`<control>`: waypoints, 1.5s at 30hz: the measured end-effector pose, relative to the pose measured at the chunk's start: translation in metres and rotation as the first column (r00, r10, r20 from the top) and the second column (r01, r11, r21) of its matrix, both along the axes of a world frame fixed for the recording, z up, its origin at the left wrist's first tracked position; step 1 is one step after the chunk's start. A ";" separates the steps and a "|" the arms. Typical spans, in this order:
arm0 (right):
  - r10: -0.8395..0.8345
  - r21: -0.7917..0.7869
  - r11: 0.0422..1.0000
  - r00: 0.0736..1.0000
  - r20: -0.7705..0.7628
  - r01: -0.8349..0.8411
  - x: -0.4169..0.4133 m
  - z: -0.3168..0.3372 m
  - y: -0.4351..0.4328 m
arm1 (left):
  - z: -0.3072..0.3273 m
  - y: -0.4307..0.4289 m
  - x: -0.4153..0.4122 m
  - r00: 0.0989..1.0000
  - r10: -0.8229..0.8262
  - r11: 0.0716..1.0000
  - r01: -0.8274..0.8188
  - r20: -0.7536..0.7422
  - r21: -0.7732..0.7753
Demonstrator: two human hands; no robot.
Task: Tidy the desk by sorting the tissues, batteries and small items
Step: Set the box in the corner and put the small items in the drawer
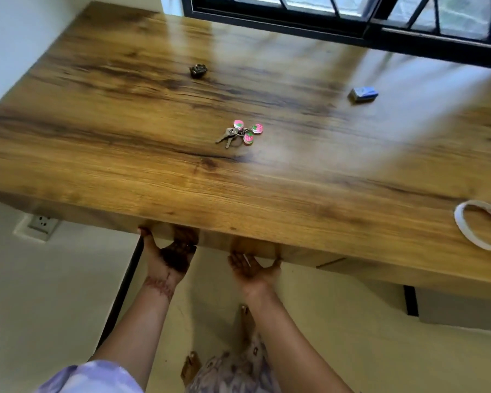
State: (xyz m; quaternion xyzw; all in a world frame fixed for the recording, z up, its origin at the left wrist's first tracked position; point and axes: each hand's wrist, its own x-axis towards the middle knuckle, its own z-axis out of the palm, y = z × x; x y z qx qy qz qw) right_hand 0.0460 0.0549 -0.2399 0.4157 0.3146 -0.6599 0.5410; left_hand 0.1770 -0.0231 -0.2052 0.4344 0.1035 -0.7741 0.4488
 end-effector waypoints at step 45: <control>0.538 0.731 0.556 -0.841 0.045 0.395 0.102 0.050 0.144 | 0.052 0.107 0.135 -0.434 0.504 0.130 0.893 0.747 0.431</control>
